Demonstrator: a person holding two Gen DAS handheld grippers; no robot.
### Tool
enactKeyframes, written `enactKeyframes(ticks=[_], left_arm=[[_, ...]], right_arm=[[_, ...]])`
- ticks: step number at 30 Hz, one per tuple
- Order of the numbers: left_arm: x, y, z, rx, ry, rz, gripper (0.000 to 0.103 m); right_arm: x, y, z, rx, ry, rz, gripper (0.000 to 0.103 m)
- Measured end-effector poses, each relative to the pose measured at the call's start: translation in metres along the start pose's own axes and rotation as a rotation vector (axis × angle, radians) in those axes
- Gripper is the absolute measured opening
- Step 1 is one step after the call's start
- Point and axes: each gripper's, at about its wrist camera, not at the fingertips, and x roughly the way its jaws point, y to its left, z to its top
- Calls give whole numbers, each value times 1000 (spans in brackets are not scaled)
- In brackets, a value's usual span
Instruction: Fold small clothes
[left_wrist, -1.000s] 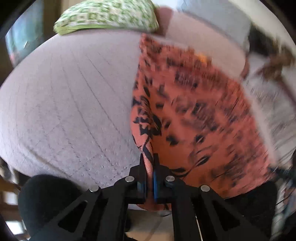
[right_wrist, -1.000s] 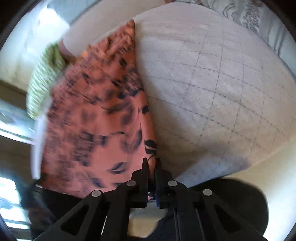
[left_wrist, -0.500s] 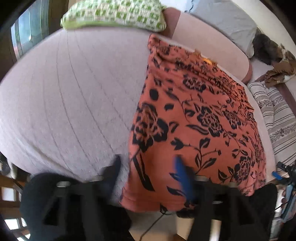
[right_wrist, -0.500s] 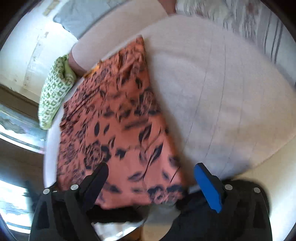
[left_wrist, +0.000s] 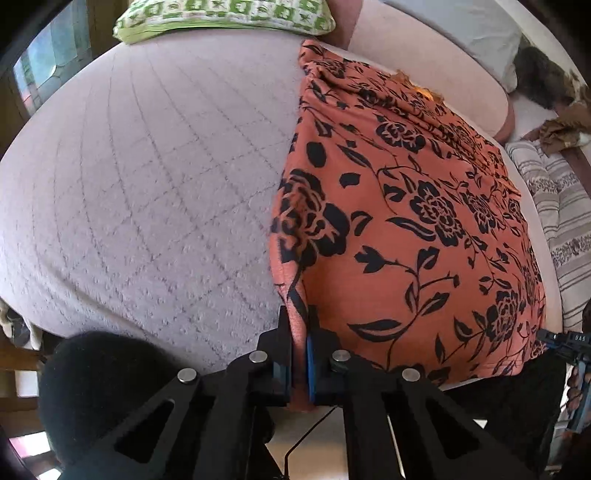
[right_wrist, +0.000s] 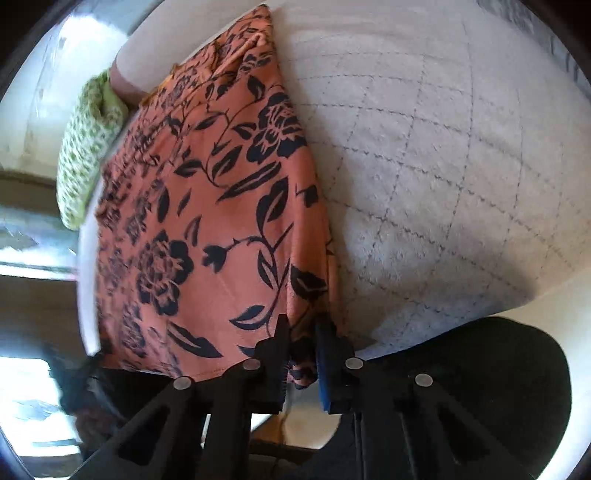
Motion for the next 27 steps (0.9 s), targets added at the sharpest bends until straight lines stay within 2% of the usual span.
enactKeyframes(ticks=[1,3,5,7,9,11,12,13,14,15,16,17,18,19,21,25,27], left_arm=[[-3,-3,4,3,-4,-16,5],[-25,-9,26,7,-47,-89,5],[-52,-22,64,42,-138,-142,5],[-72,-33,112,55,-219,-205,5],[-79,-50,168,71,-303,-245,5],[-69,-69,224,115,-412,-221,7],[-55,-73,246,113,-437,-191,9],[-36,-76,264,109,-419,-135,9],[-11,-79,278,97,-356,-58,9],[5,-78,279,65,-328,-51,8],[14,-75,274,56,-324,-104,8],[26,-75,267,78,-323,-123,9],[38,-78,260,98,-311,-77,9],[48,-79,255,112,-294,-62,9],[55,-76,249,111,-276,-67,9],[52,-76,241,121,-277,-71,9],[49,-76,239,126,-274,-73,9]], right_arm=[[-7,-2,3,19,-8,65,10],[-20,6,13,18,-41,131,8],[-46,18,37,9,-111,227,7],[-73,39,77,-15,-195,308,7],[-95,72,132,-55,-294,381,7],[-113,105,191,-126,-405,398,7],[-108,118,216,-127,-433,387,8],[-101,122,241,-99,-446,375,13],[-89,125,257,-90,-443,337,20],[-75,127,263,-92,-410,299,46],[-61,127,259,-90,-370,277,84],[-47,123,246,-99,-328,243,89],[-35,118,229,-118,-303,205,89],[-16,112,204,-138,-248,157,89],[-3,95,159,-153,-210,96,89],[17,64,86,-12,-151,195,89],[37,61,72,33,-96,244,89]])
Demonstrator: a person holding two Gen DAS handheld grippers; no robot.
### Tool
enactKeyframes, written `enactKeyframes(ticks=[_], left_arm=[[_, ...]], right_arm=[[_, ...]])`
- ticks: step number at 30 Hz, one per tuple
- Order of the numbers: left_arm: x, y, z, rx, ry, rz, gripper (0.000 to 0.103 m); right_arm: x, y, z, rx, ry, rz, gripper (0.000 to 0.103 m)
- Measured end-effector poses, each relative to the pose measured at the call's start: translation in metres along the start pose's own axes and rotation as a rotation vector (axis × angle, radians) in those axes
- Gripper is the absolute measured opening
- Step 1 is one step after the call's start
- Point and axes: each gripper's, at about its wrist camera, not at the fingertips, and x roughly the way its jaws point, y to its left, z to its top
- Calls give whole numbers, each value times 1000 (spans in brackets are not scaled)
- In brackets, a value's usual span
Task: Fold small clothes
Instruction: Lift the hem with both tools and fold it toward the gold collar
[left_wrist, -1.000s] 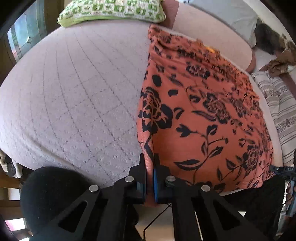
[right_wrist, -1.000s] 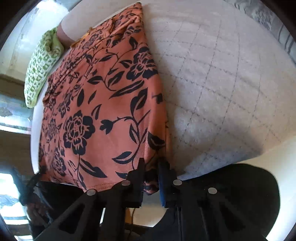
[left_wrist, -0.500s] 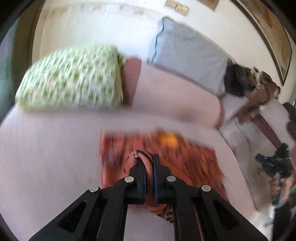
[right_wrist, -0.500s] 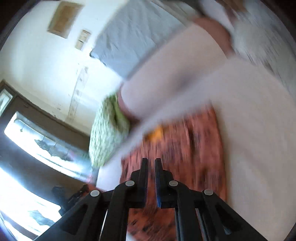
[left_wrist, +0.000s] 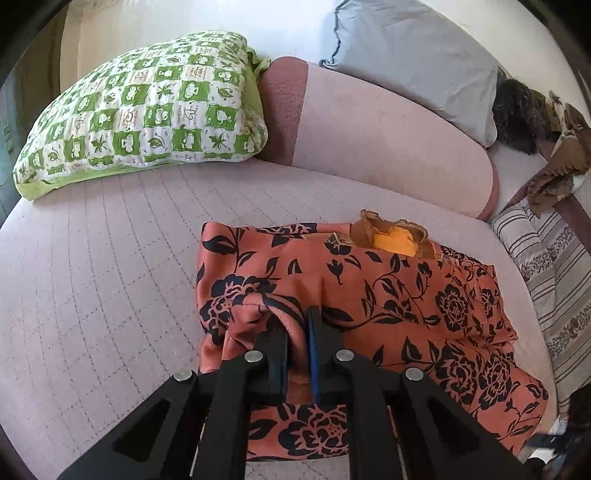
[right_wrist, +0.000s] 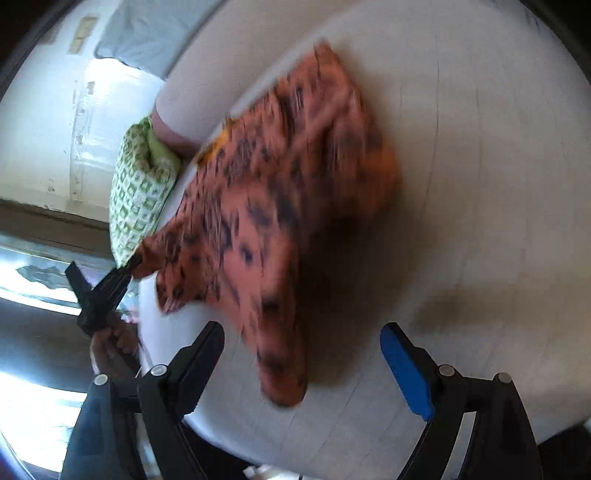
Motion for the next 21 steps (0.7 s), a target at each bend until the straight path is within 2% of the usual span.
enactKeyframes(ticks=[2,3,4,5,6,9,12,14,15,16,17,18,19,21], left_arm=[[-1,-3,-2,8,12,2,9],[-1,-3,-6,15,17,5,9],[0,-3,-7,22,25,10,9],[-1,-3,-8,29,32,18,9],[-4,-2,-8,37,31,20,9],[-26,-4,5,70,-30,-22,9],[-36,-4,40,43,-101,-60,9],[-24,-1,68,-4,-121,-77,9],[-11,2,78,-14,-122,-51,9],[4,7,84,-32,-114,-7,16],[26,17,87,-75,-73,49,23],[45,27,86,-117,-5,75,46],[62,41,79,-167,75,123,58],[65,60,66,-196,69,136,58]], right_arm=[[10,4,-4,-1,-17,28,87],[17,9,-2,-29,-27,44,79],[24,12,2,-43,-30,34,41],[31,13,7,-38,5,23,13],[30,16,9,-29,27,36,5],[9,49,23,-73,2,149,5],[-27,79,74,-98,-108,260,5],[-38,83,130,-59,-183,347,9],[-33,77,161,-20,-203,358,18],[-21,67,189,20,-207,342,57],[-8,57,206,57,-204,304,86],[1,43,215,100,-217,234,103],[5,31,216,128,-252,160,103],[8,14,200,108,-269,133,103]])
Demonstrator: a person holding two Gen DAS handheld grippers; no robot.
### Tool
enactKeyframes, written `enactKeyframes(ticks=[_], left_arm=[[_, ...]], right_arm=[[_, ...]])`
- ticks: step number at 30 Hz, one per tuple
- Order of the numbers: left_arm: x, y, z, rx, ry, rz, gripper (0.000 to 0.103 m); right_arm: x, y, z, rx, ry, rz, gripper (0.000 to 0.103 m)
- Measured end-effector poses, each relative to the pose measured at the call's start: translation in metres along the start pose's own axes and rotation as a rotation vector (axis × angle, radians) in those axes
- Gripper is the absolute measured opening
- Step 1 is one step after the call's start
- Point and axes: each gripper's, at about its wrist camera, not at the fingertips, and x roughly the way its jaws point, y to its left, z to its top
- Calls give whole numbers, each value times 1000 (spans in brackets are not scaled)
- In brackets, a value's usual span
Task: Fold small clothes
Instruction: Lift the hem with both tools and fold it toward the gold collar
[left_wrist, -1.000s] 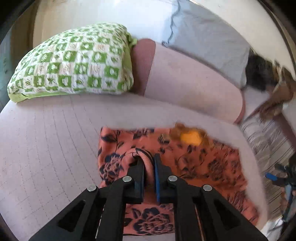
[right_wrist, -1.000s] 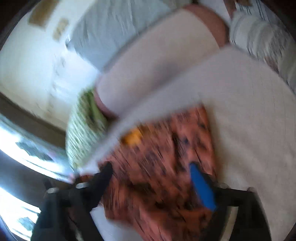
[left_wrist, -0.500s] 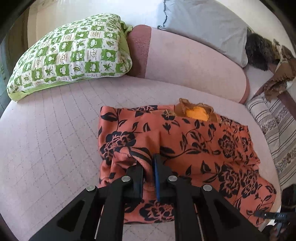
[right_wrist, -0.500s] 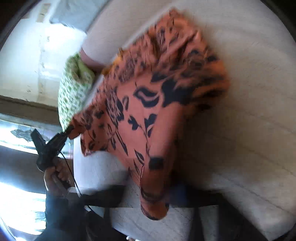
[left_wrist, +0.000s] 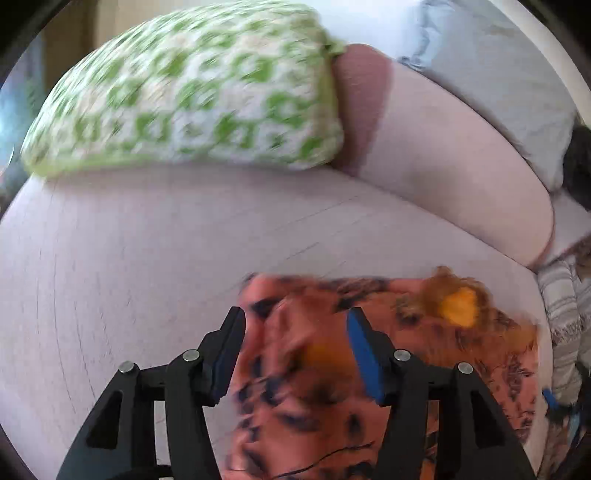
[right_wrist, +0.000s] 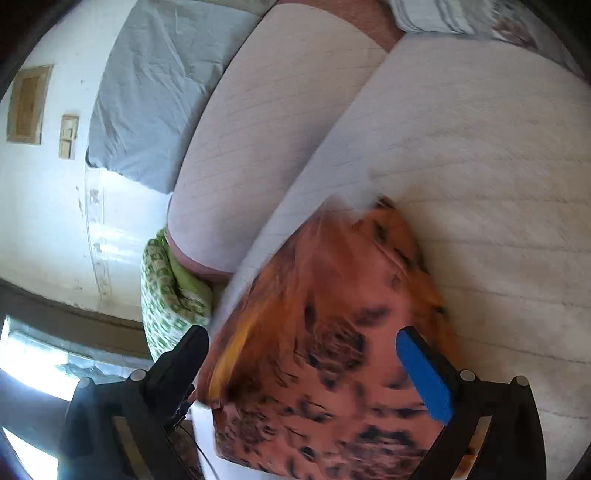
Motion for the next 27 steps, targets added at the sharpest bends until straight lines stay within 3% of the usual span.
enactKeyframes(ticks=[3,6,9,11,12,14,15,18,22,25,27], left_arm=[[-16,25,-16,13,-47,39,59],[-33,39,-36,9,-74,48,72],[-17,18,-50,128,20,-13,72],[4,-1,-57,220,106,-14,72],[14,-8,-61,241,144,3,56],[13,-22,-59,257,127,11,19],[11,-26,-54,238,147,-2,17],[-16,-32,-41,194,97,-9,17],[-105,-37,-49,186,-31,-94,17],[-167,-34,-90,170,-85,-103,18],[-178,-19,-132,105,-52,-107,22]], right_arm=[[-11,-8,-30,-171,11,-168,103],[-13,-3,-43,-362,17,-324,103],[-5,-11,-34,-430,47,-372,103],[30,-19,-31,-411,170,-412,103],[40,-14,-36,-458,174,-460,101],[46,1,-43,-497,216,-439,53],[46,6,-42,-479,235,-422,25],[35,23,-39,-461,233,-383,23],[-30,55,-39,-462,150,-266,19],[-88,68,-67,-509,137,-230,18],[-106,52,-89,-490,163,-234,22]])
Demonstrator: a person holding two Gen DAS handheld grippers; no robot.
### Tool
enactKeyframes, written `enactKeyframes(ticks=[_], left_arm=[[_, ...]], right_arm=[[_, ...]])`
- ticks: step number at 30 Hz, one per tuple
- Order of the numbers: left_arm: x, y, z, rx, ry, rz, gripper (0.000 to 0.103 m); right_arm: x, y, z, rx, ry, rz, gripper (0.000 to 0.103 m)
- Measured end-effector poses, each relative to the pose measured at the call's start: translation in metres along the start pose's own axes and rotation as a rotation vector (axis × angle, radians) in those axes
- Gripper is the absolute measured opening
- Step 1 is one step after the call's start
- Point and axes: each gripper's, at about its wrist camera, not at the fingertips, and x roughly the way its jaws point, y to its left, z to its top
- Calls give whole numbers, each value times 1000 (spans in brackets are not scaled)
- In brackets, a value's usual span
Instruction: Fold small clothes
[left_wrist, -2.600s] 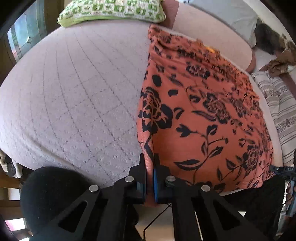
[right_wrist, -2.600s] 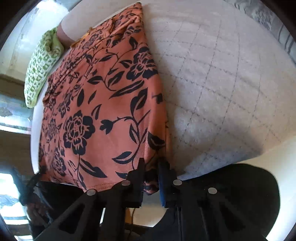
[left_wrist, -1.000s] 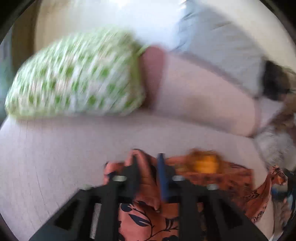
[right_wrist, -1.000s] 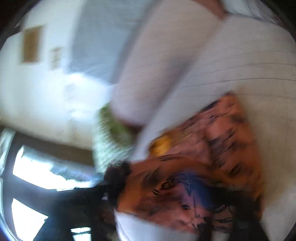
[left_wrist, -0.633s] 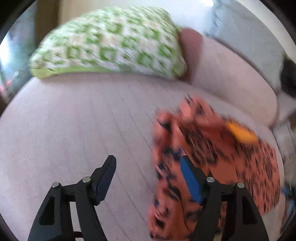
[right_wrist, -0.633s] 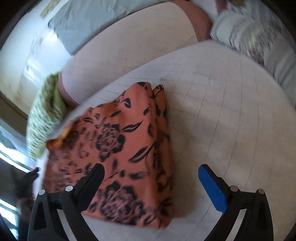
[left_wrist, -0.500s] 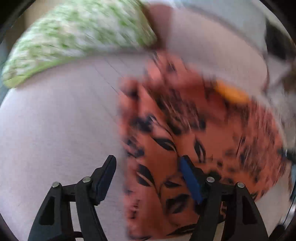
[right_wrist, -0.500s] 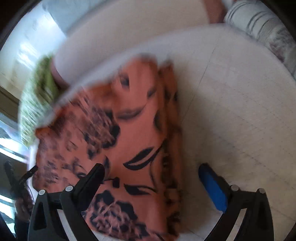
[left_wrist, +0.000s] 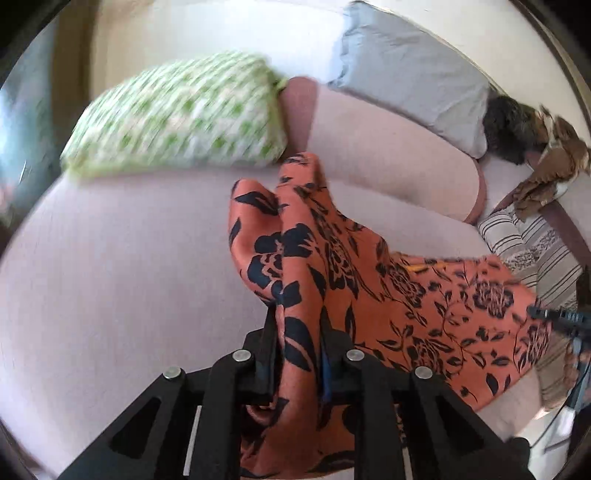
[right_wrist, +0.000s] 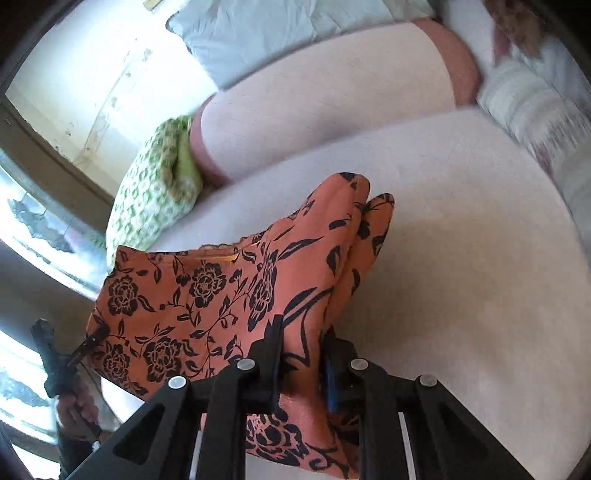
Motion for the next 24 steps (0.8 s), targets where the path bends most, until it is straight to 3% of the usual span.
enactKeyframes(ticks=[2,3,4,5,7,10,13,15,21,24], left_arm=[[21,15,-50,-18,114,20,42],[38,27,-77,-27,199,82,45],[46,34,-91,-32,240,118,48],[35,38,-100,-30,150,77,48],[17,33,-94,-15,126,139,56],[-4,21,-66,30,23,124,56],[1,9,-37,50,-12,83,56],[25,7,-18,50,14,73,56],[95,10,3,20,200,102,21],[98,14,4,-10,208,91,12]], right_arm=[[6,-17,-46,10,42,-30,36],[18,-32,-69,37,88,-28,72],[27,-44,-85,75,125,-57,83],[30,-57,-102,111,141,-116,83],[19,-66,-116,132,90,-137,83],[-2,-52,-101,98,-23,-113,83],[-1,-33,-72,51,-82,-82,83],[12,-19,-61,31,-81,-96,83],[62,-18,-54,44,-14,-126,83],[76,-26,-56,52,1,-136,83]])
